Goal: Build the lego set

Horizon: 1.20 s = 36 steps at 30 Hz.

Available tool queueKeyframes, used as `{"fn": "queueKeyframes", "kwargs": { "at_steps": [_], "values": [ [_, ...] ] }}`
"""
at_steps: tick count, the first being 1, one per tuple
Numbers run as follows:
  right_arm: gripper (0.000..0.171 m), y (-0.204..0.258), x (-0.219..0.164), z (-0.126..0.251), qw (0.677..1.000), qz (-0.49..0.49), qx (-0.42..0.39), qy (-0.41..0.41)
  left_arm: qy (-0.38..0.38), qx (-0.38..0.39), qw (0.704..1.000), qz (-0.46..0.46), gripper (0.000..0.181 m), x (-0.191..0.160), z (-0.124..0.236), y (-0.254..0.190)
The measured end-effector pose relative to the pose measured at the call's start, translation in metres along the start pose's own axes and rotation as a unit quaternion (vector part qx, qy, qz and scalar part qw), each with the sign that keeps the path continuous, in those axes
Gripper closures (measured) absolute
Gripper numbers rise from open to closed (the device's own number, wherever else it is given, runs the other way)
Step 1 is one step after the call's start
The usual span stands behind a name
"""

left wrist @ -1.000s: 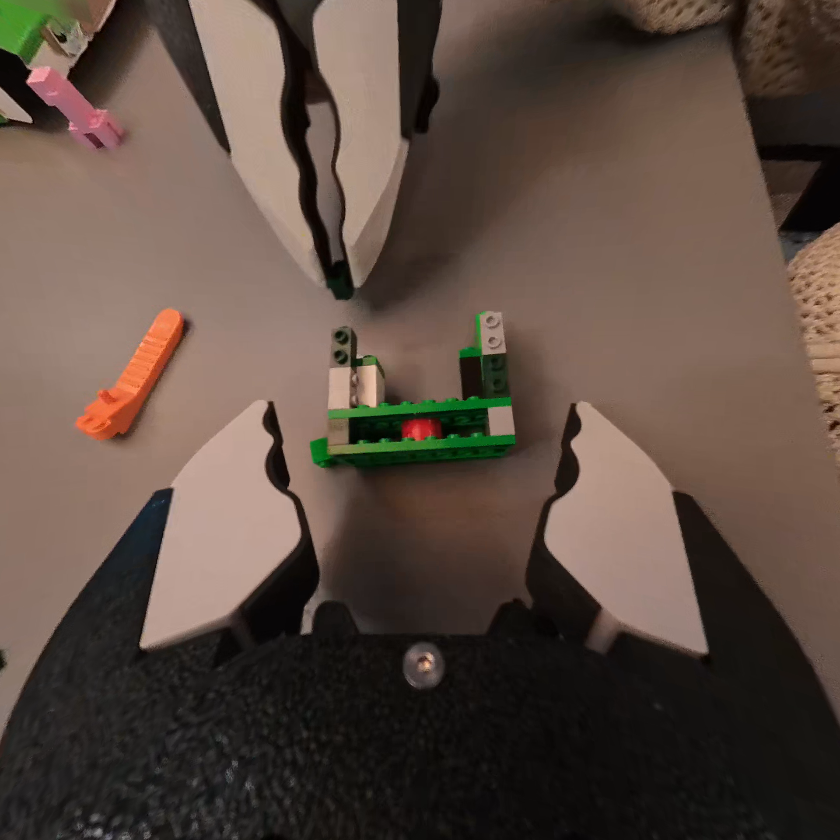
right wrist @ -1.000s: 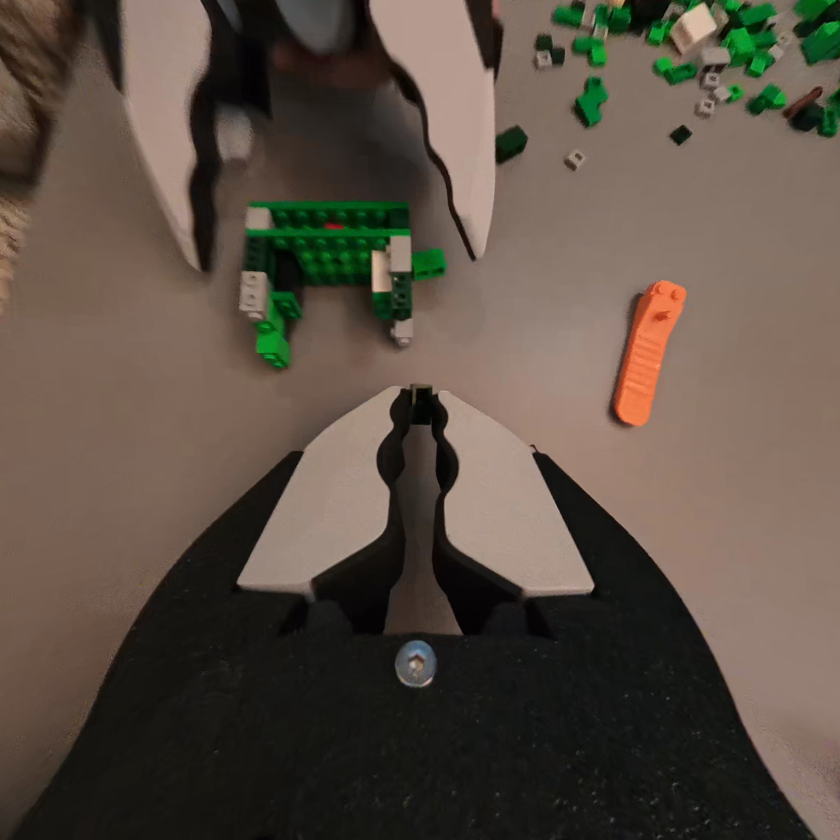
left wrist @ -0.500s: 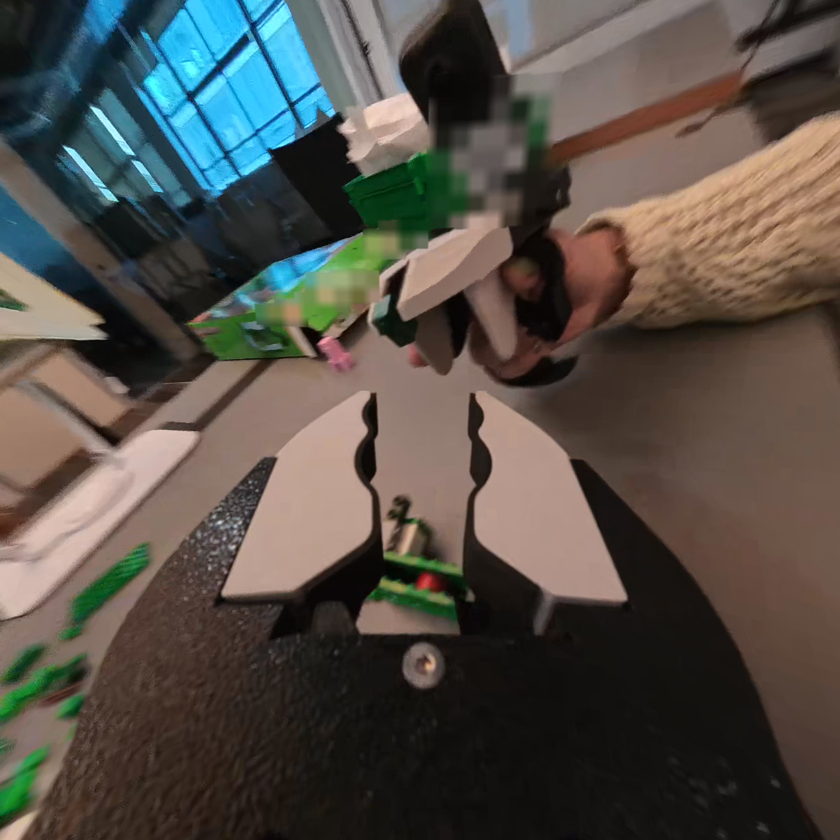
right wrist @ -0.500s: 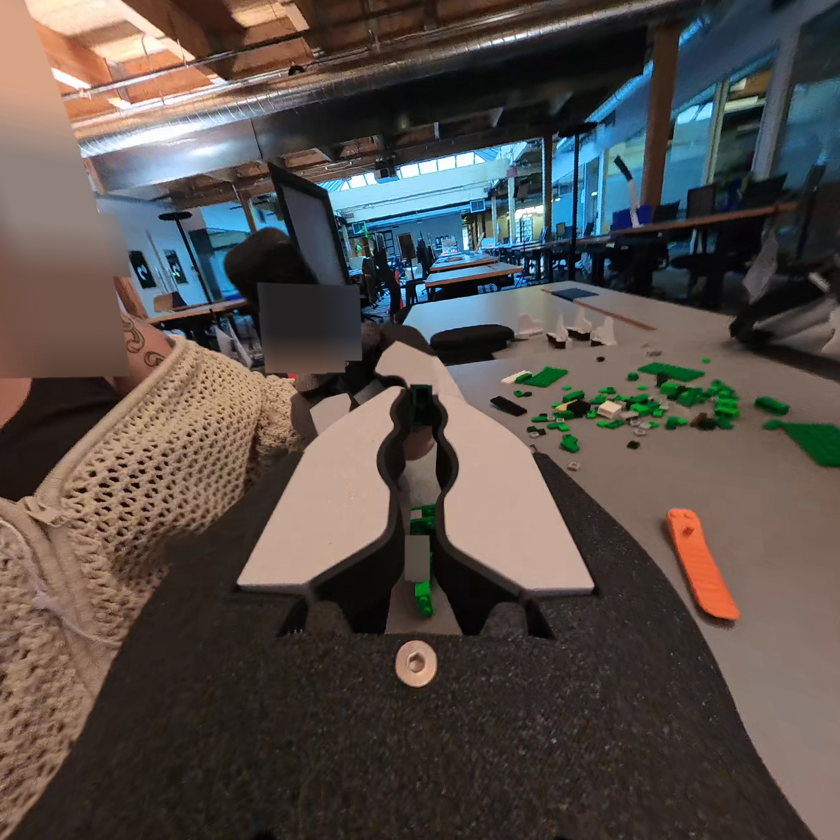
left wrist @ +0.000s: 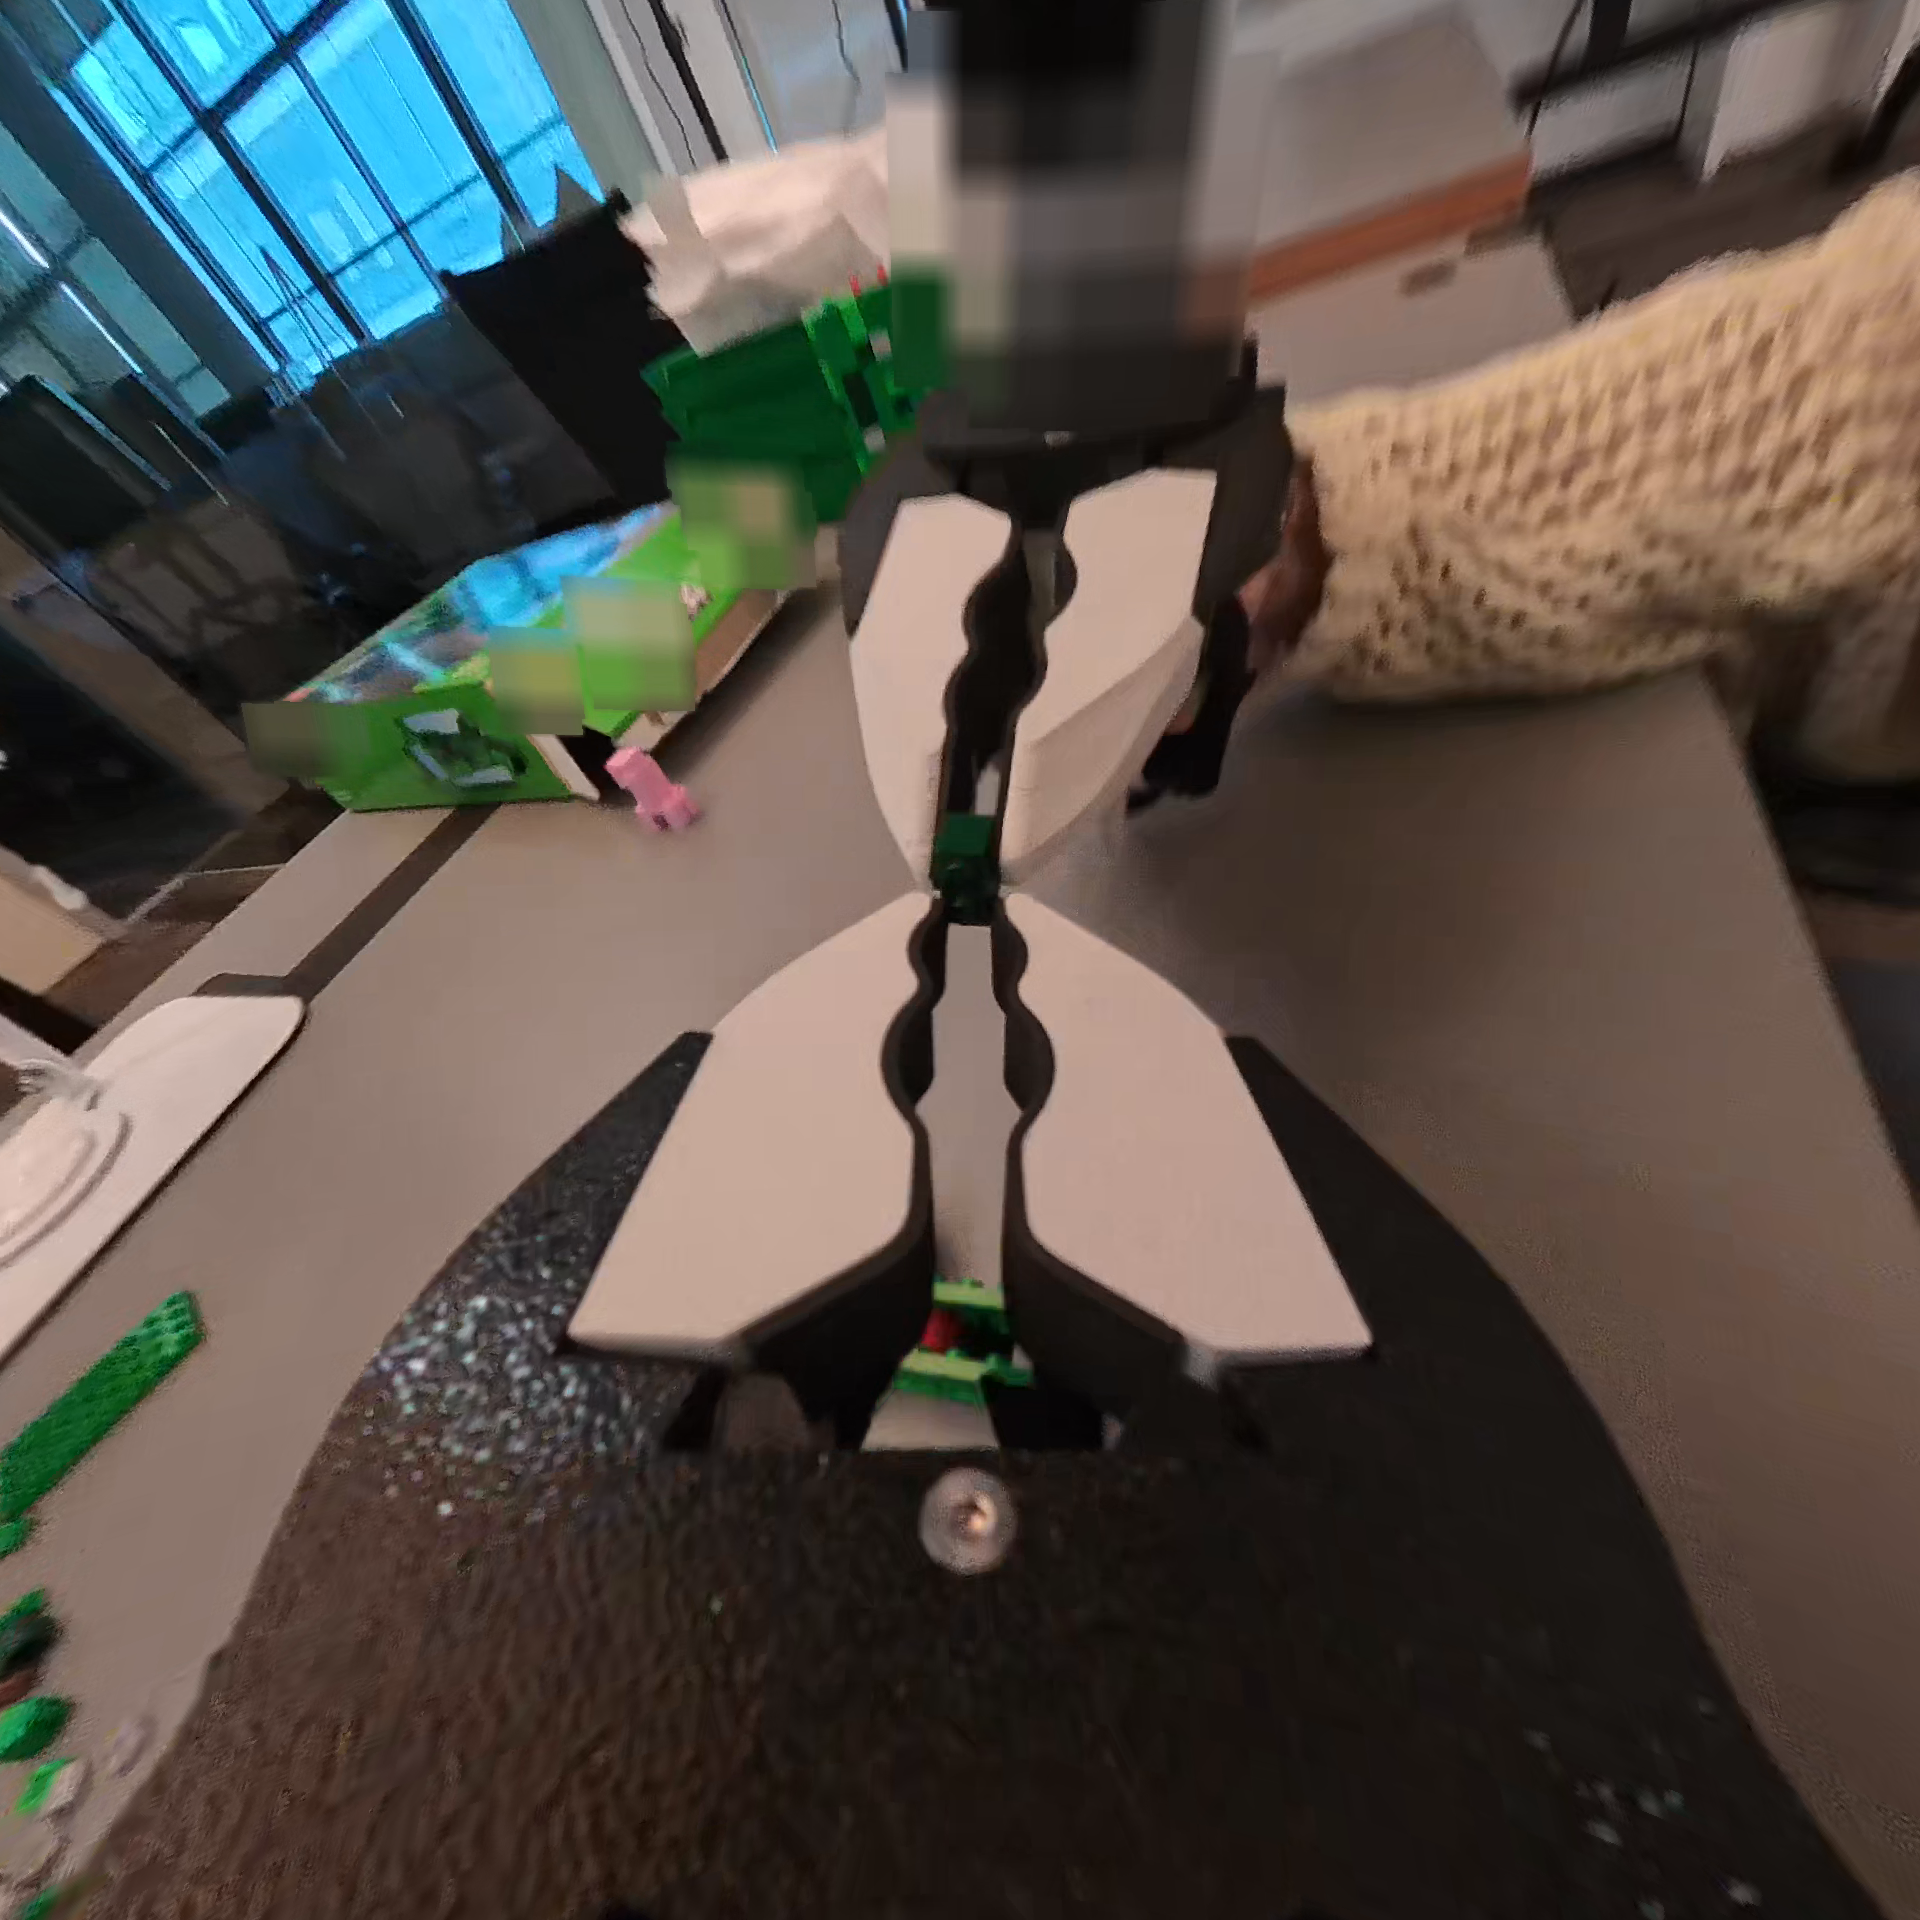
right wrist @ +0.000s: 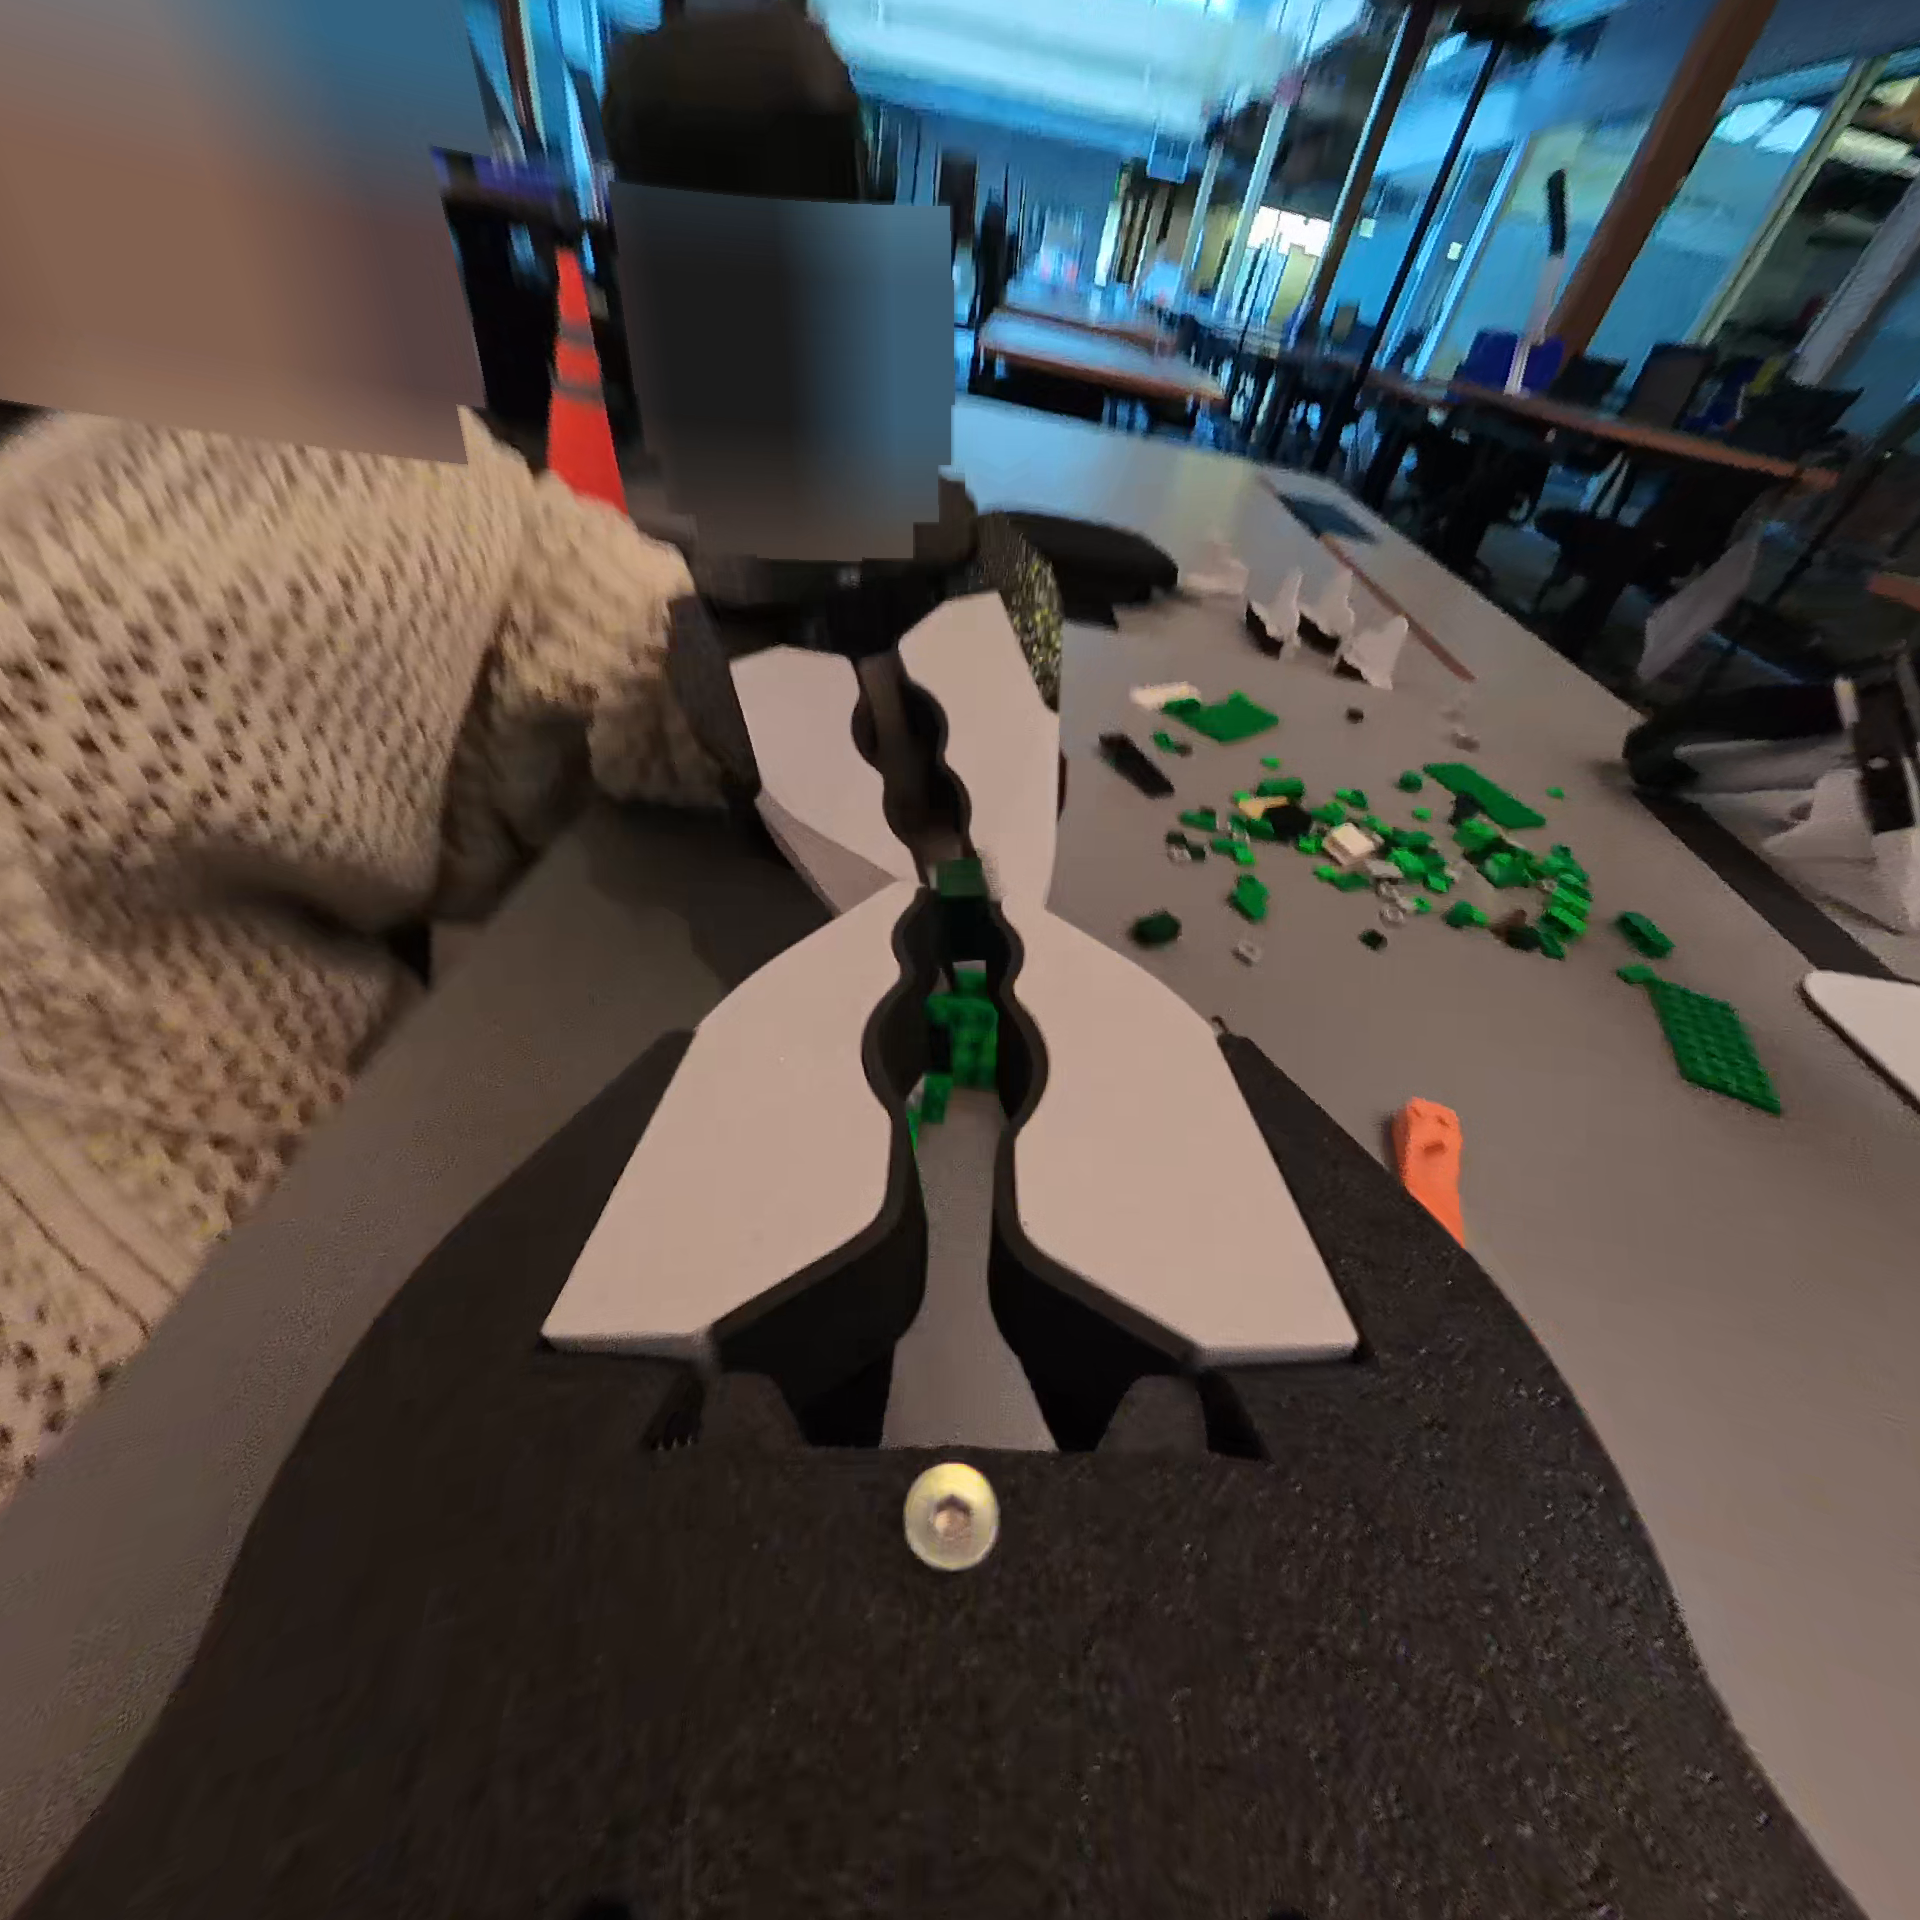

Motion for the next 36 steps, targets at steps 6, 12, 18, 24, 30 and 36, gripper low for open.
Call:
{"fn": "queueKeyframes", "kwargs": {
  "at_steps": [6, 12, 18, 24, 30, 36],
  "values": [
    [0.163, 0.007, -0.019, 0.000, 0.989, 0.081, -0.005, 0.124, 0.085, 0.003, 0.992, -0.095, 0.174, -0.016, -0.008, -0.011],
    [0.157, 0.011, -0.034, -0.002, 0.979, 0.076, 0.001, 0.191, 0.167, 0.018, 0.973, -0.158, 0.174, -0.029, -0.009, -0.012],
    [0.155, 0.014, -0.042, -0.007, 0.973, 0.091, 0.001, 0.213, 0.205, 0.018, 0.955, -0.215, 0.174, -0.037, -0.011, -0.016],
    [0.151, 0.011, -0.035, -0.009, 0.975, 0.108, -0.028, 0.191, 0.205, 0.019, 0.956, -0.210, 0.174, -0.035, -0.009, -0.014],
    [0.163, 0.011, -0.035, -0.006, 0.976, 0.094, -0.012, 0.196, 0.184, 0.041, 0.952, -0.243, 0.173, -0.035, -0.014, -0.018],
    [0.164, -0.003, -0.052, 0.019, 0.973, -0.028, 0.010, 0.228, 0.114, 0.178, 0.948, -0.238, 0.169, -0.015, 0.000, 0.015]
  ]
}}
Point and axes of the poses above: each gripper's, where its closed fingertips meet, z back along the fingers, x out of its top, y = z × x across the jaws, the point moved 5 cm from there along z, back along the fingers, and after that the axes turned 1 degree about x, right-handed, at the moved point
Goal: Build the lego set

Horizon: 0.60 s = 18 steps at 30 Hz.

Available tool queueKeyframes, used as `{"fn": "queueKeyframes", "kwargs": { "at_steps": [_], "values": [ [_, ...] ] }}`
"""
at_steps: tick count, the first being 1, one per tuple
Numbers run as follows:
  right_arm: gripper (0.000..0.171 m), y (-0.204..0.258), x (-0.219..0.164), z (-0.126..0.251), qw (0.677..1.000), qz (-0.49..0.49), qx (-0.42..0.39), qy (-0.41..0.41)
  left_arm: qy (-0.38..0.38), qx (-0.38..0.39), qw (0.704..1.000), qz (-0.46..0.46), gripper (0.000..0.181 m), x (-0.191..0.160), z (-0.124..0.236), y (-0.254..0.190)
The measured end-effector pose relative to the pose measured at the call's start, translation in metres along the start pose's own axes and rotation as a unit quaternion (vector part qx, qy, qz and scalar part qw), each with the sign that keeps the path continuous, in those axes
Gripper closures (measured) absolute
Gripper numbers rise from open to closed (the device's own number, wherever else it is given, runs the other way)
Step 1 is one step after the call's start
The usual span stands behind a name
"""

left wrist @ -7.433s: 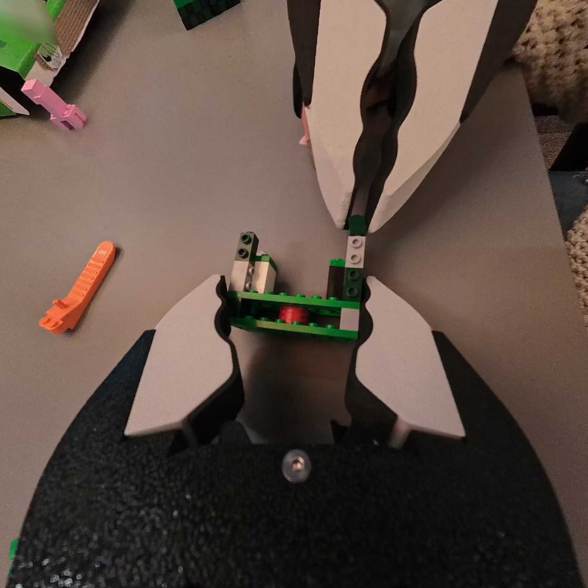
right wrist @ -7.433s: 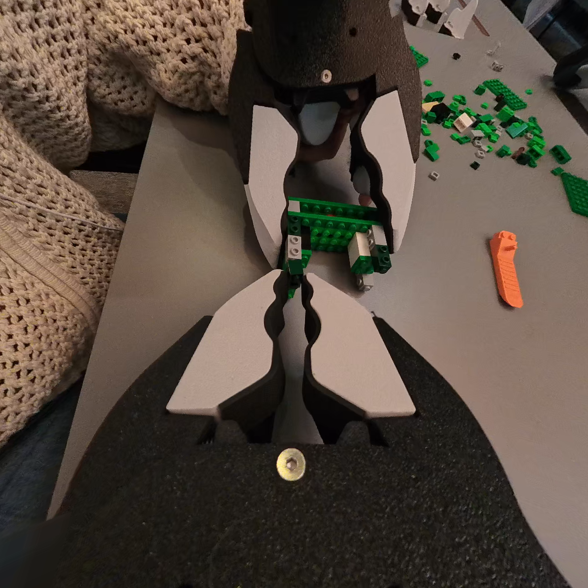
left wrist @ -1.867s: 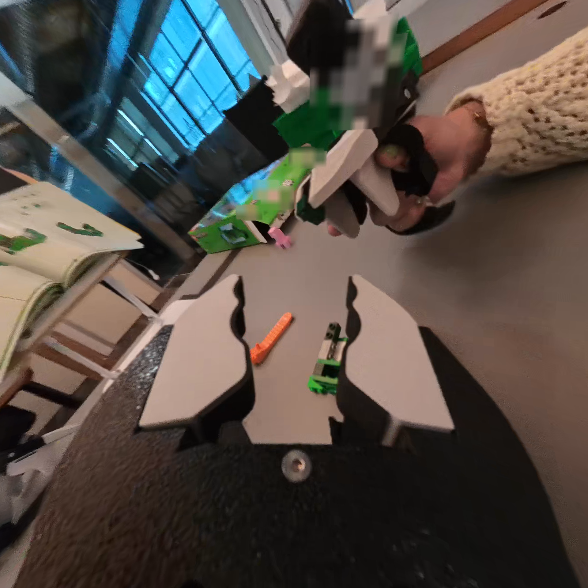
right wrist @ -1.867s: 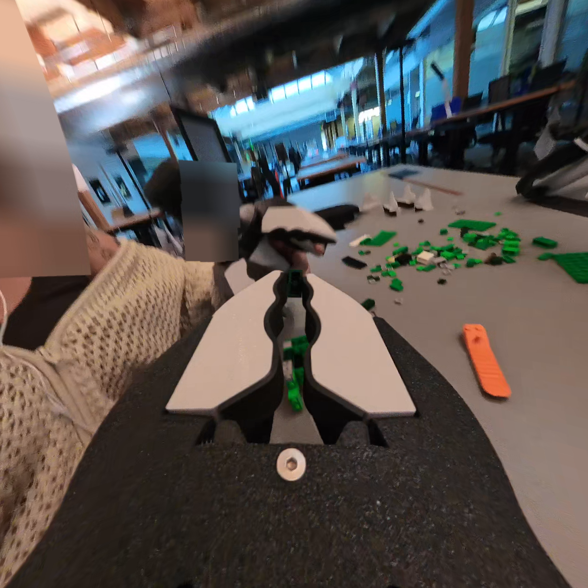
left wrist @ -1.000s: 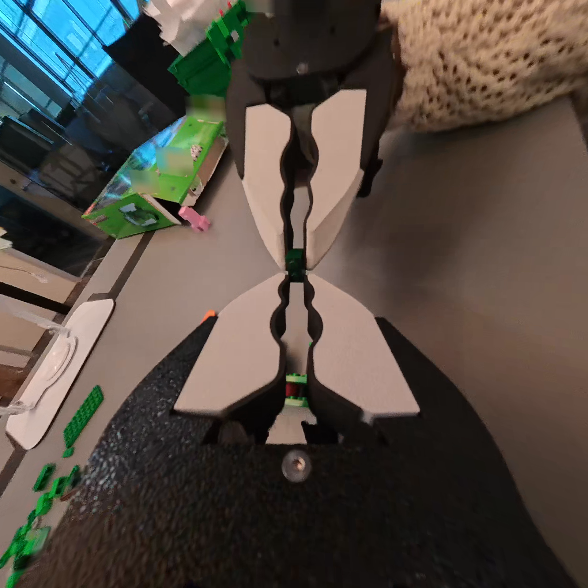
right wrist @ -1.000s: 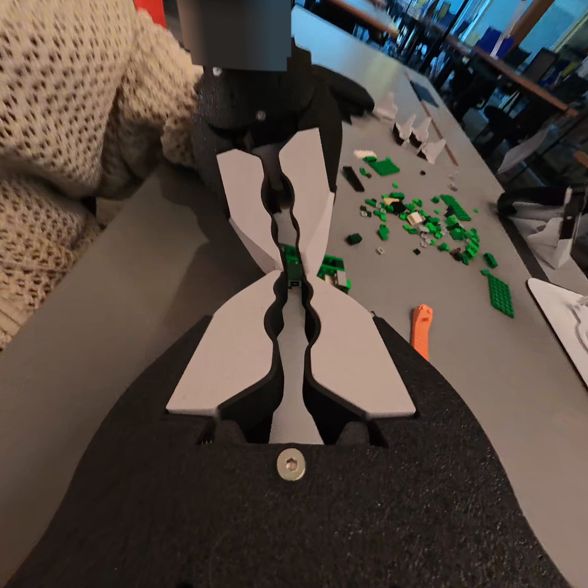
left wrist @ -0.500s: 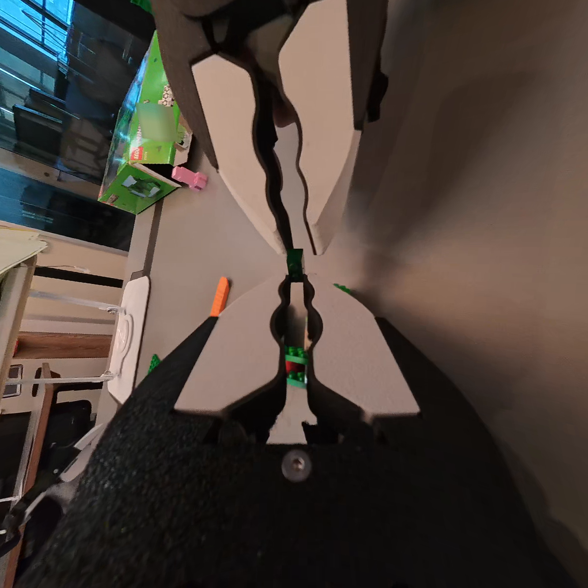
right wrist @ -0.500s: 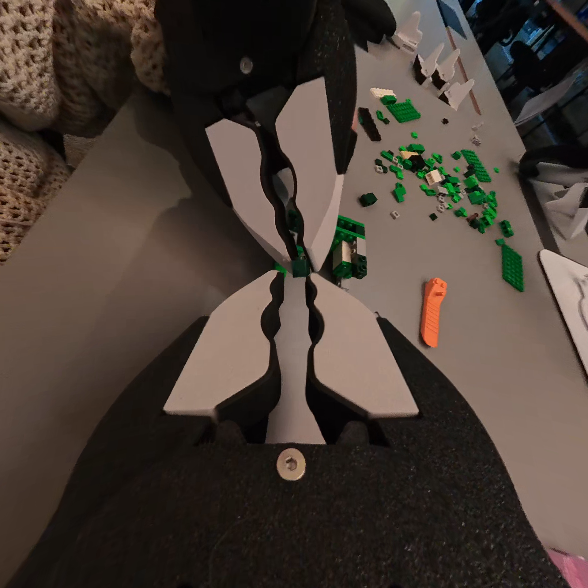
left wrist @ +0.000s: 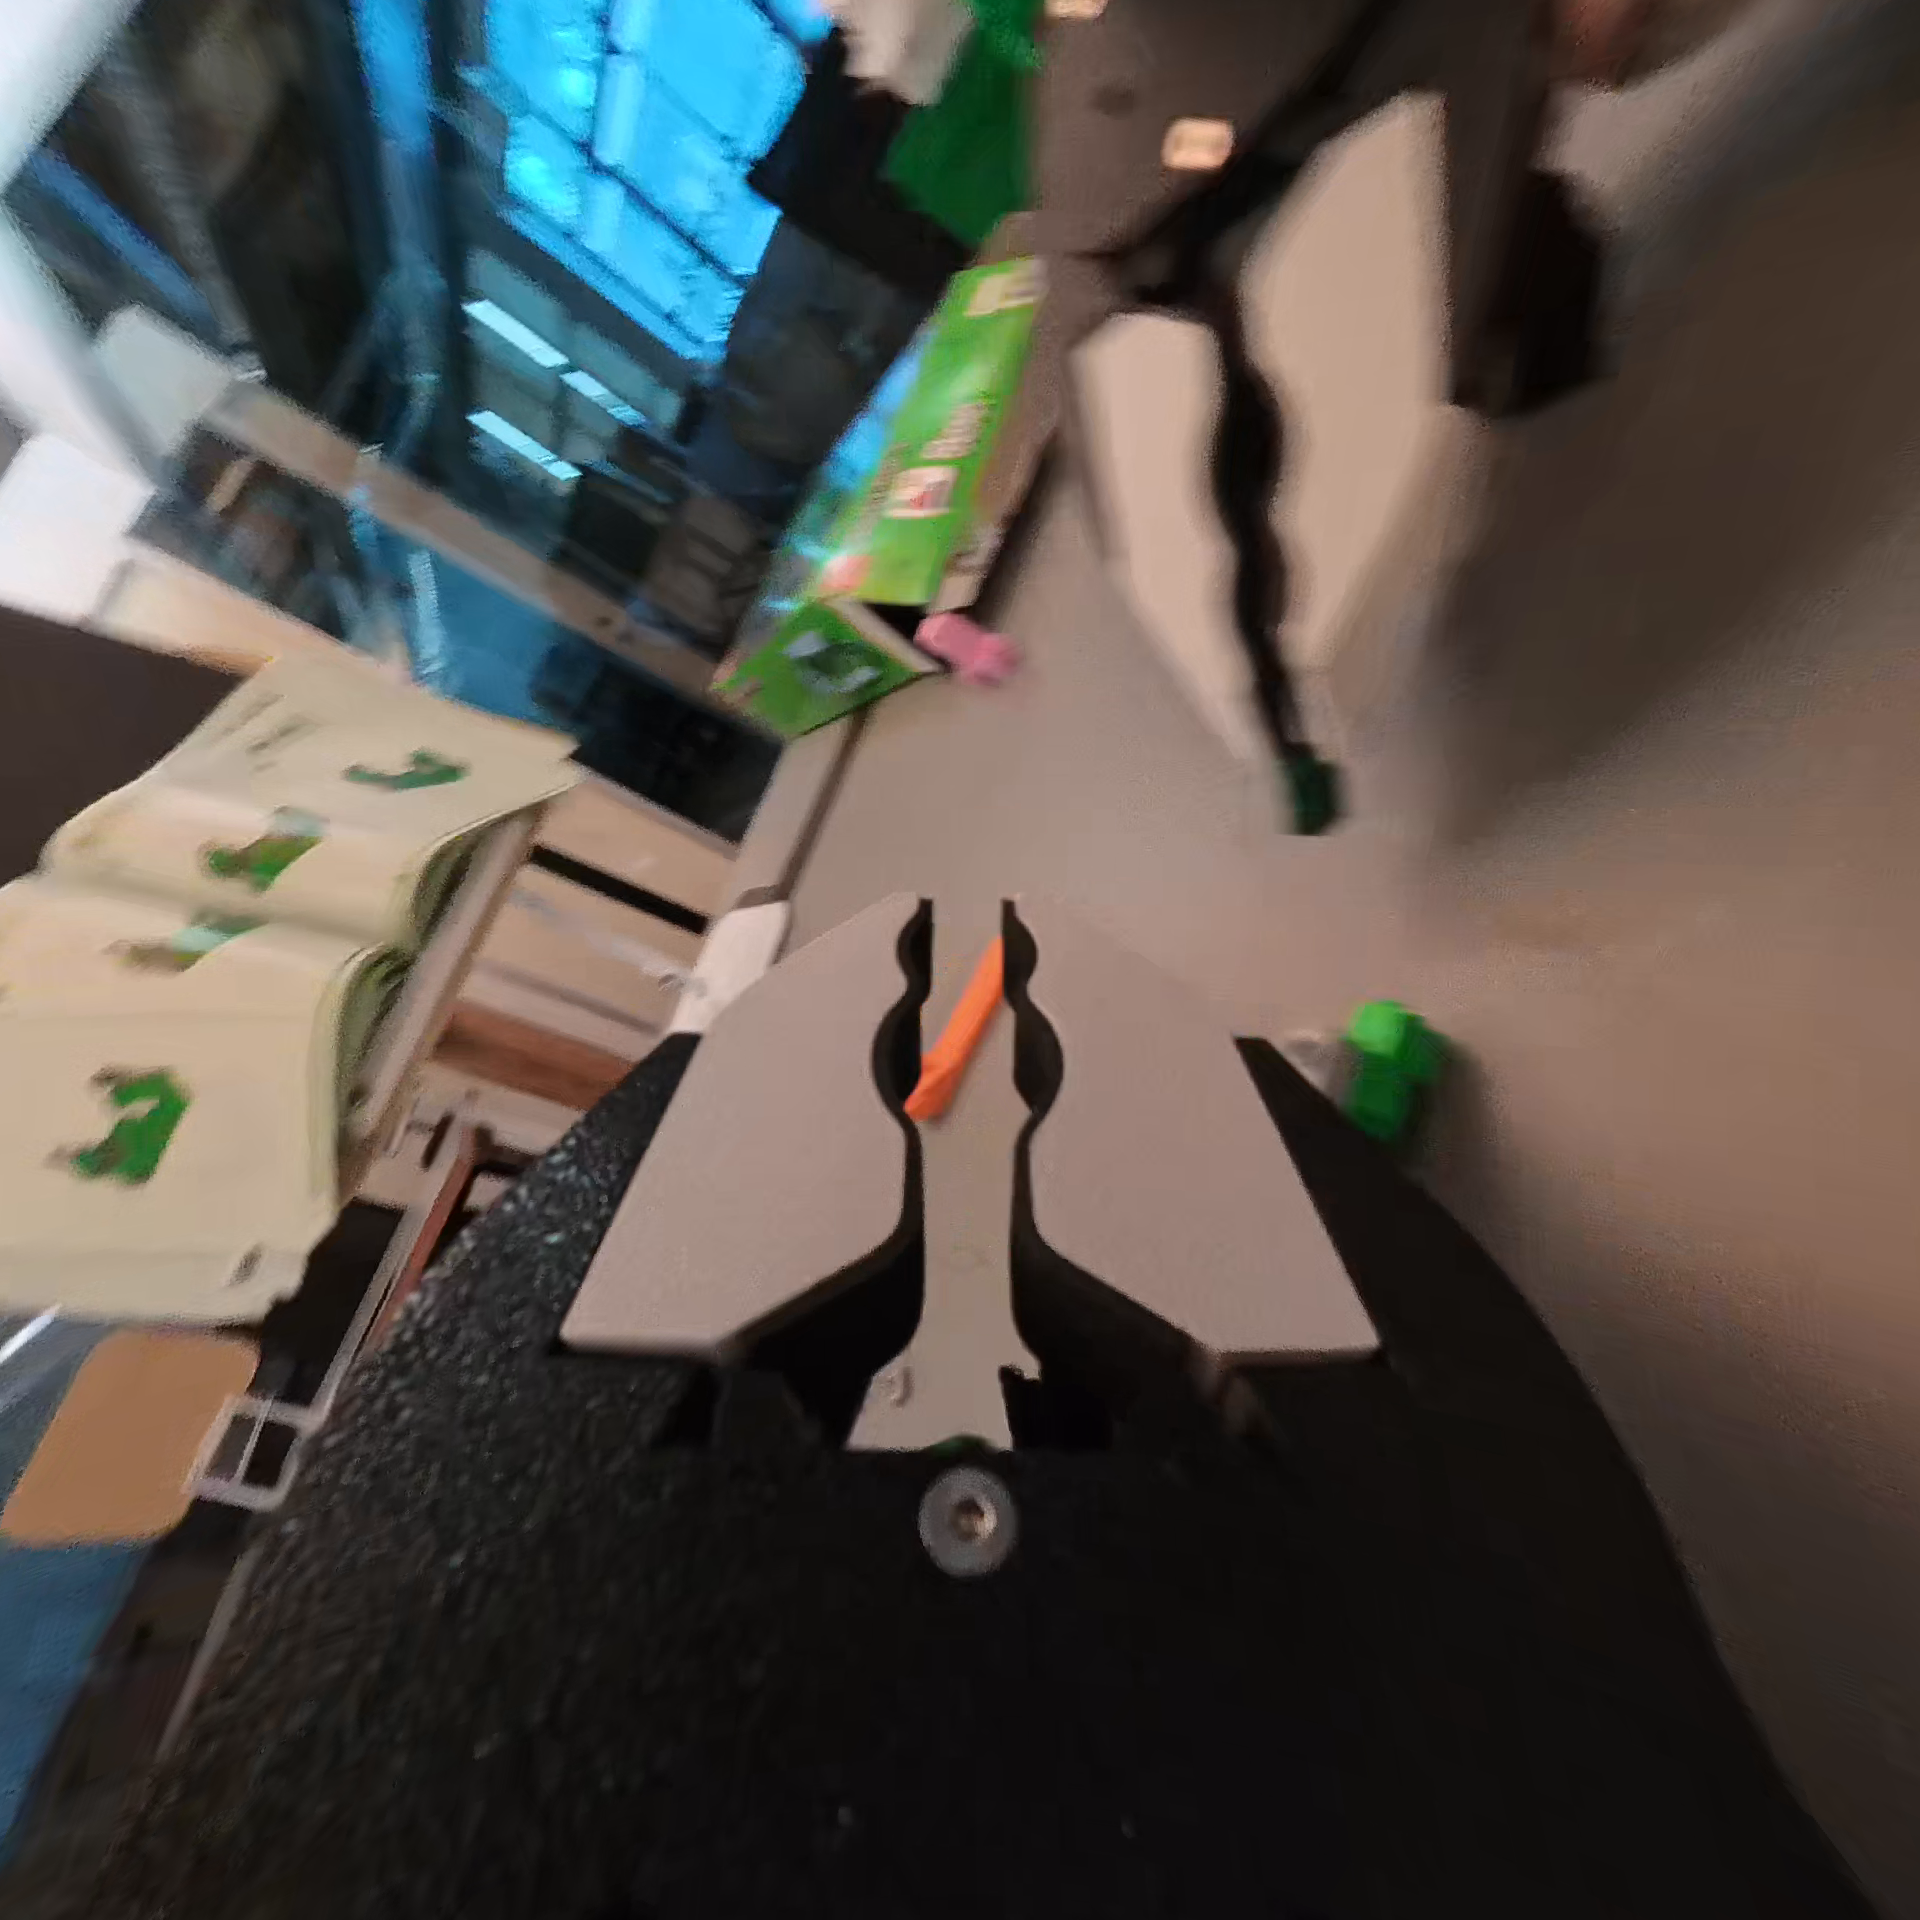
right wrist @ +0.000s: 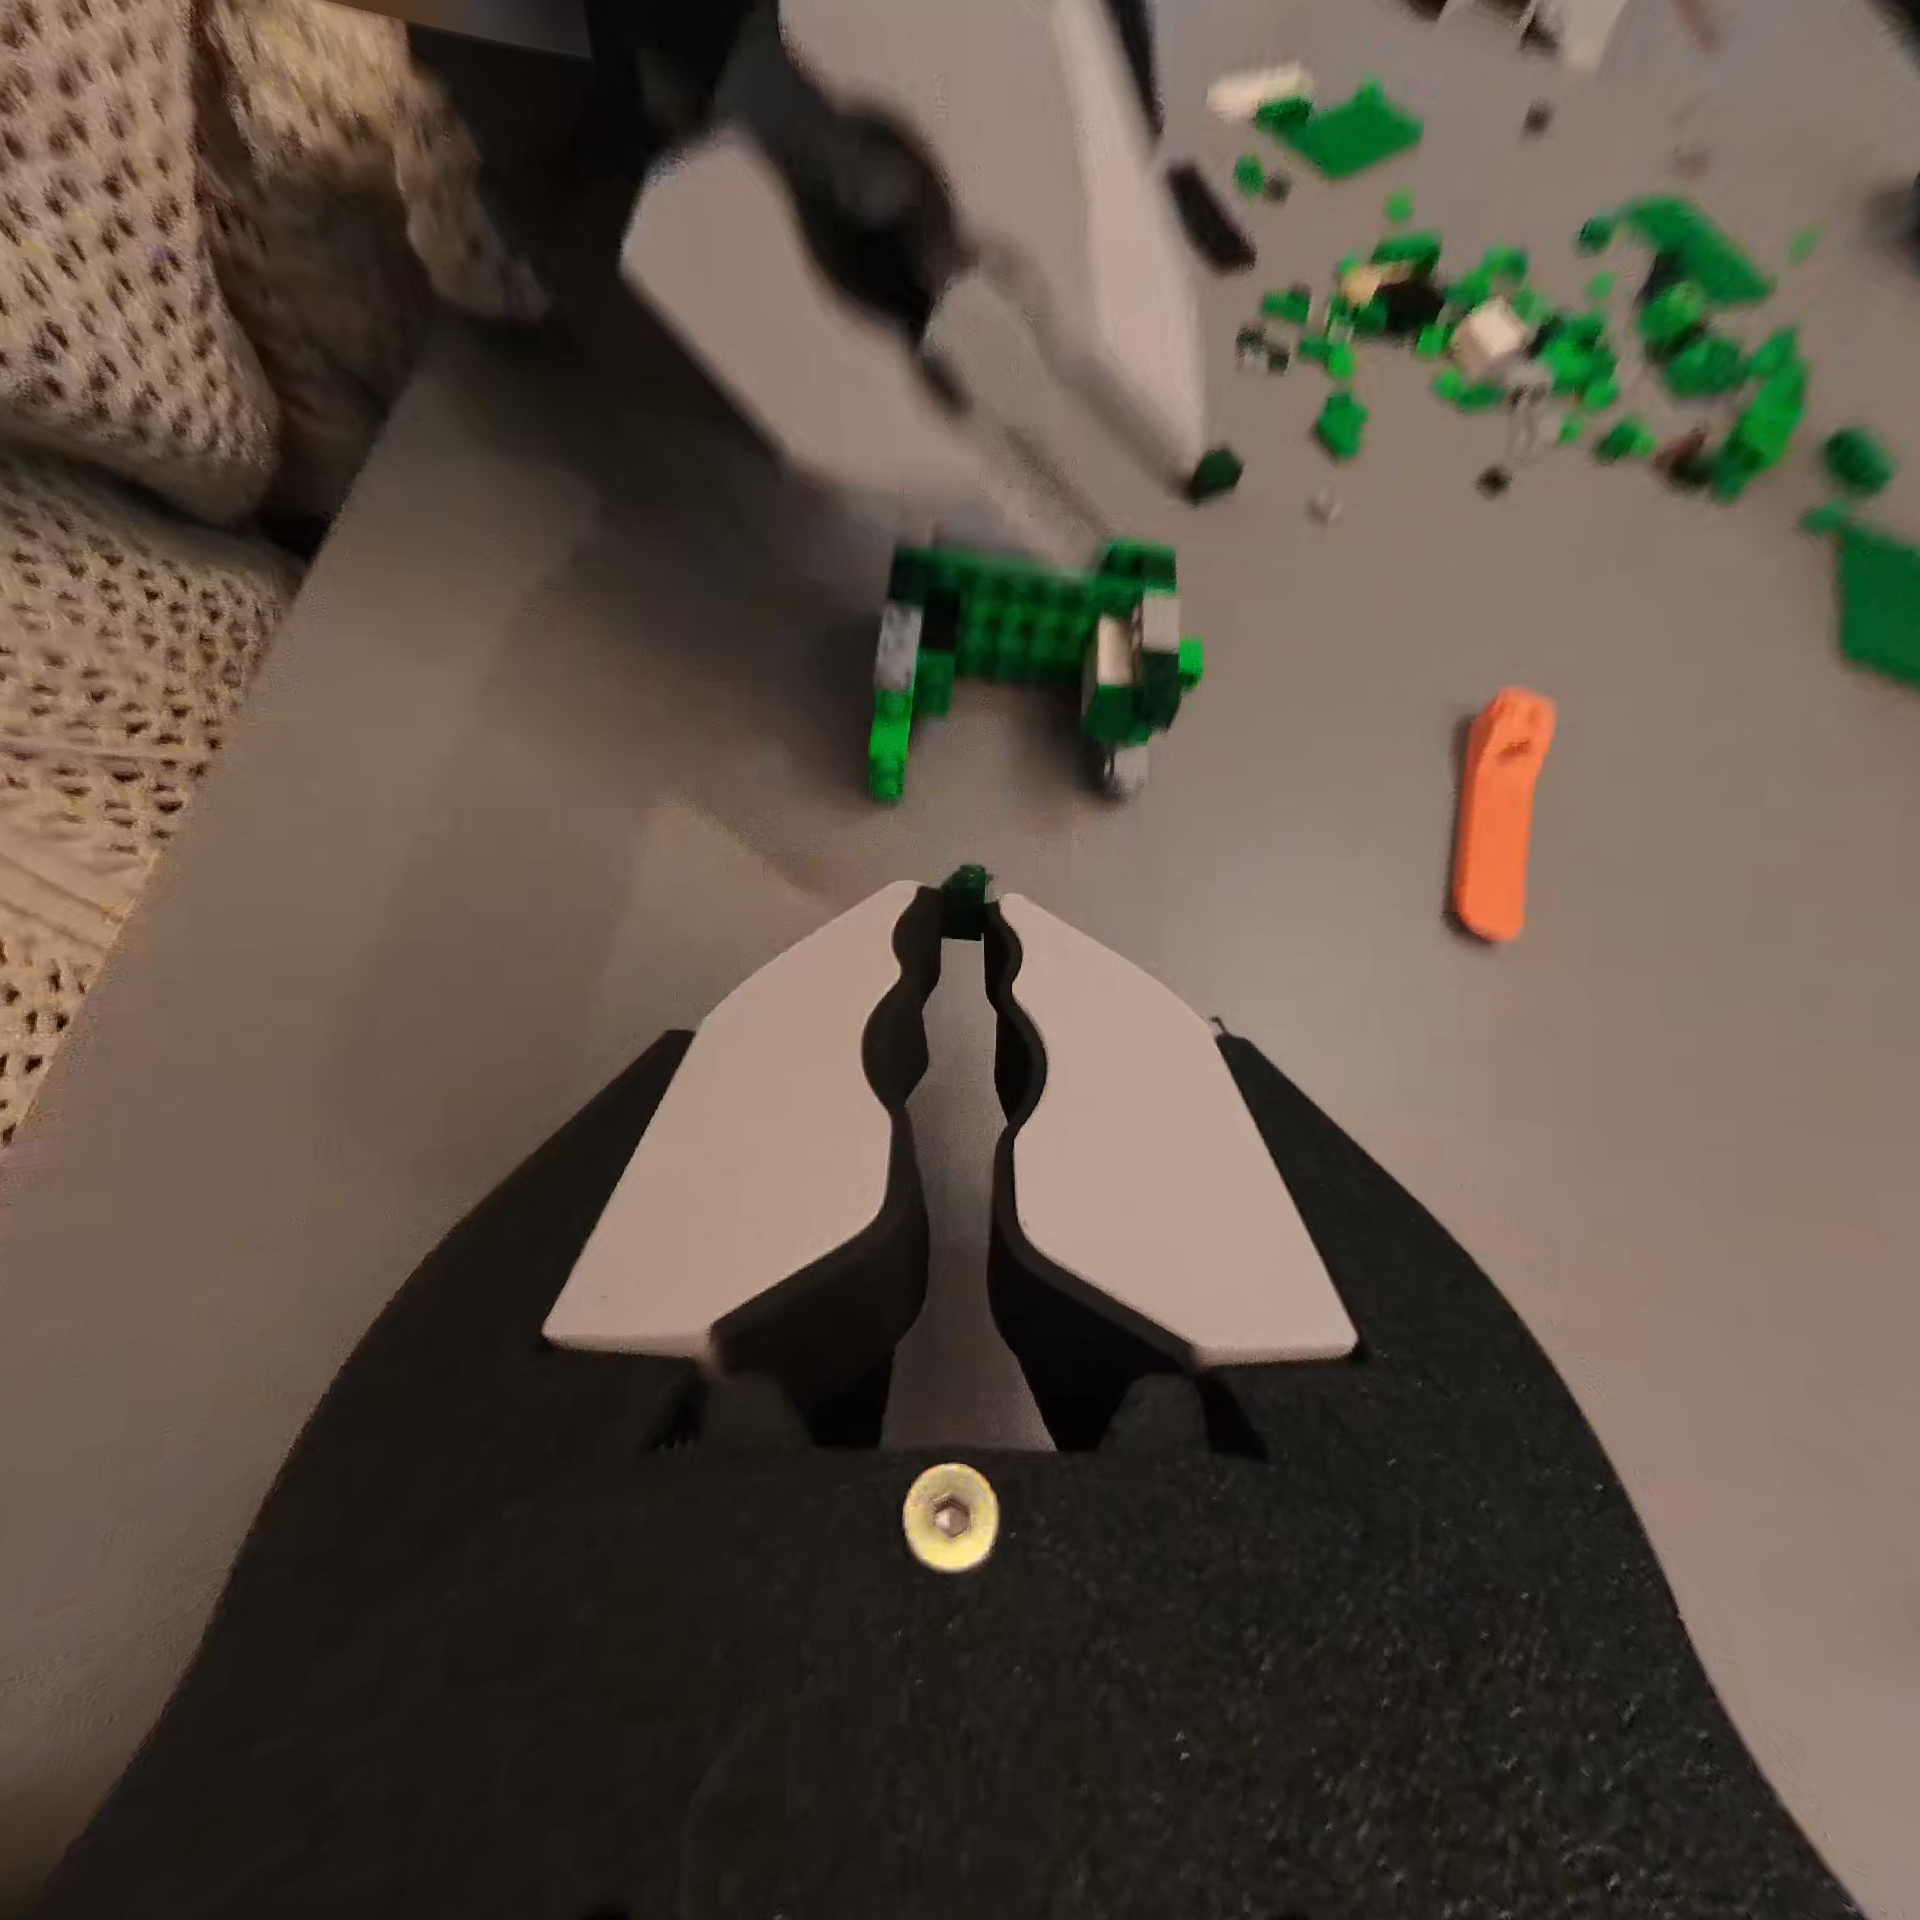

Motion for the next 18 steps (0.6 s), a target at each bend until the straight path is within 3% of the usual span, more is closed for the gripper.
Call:
{"fn": "queueKeyframes", "kwargs": {
  "at_steps": [4, 11, 15, 18],
  "values": [
    [0.163, -0.001, -0.017, -0.007, 0.998, -0.013, 0.006, 0.056, 0.012, 0.070, 0.995, 0.070, 0.173, -0.019, 0.004, 0.033],
    [0.158, -0.002, -0.029, -0.001, 0.994, -0.028, 0.007, 0.103, 0.064, -0.023, 0.987, 0.144, 0.156, -0.054, -0.003, 0.032],
    [0.151, -0.002, -0.016, 0.005, 0.992, -0.028, -0.017, 0.123, 0.034, -0.030, 0.979, 0.200, 0.153, -0.059, 0.004, 0.047],
    [0.147, 0.000, -0.007, 0.006, 0.973, -0.007, -0.033, 0.227, 0.026, -0.031, 0.974, 0.222, 0.151, -0.063, 0.006, 0.053]
  ]
}}
Point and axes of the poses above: each gripper's, where its closed fingertips meet, z back along the fingers, x out of its top, y = z × x across the jaws, the point moved 5 cm from there along z, back along the fingers, and after that the axes turned 1 degree about x, right-handed, at the moved point
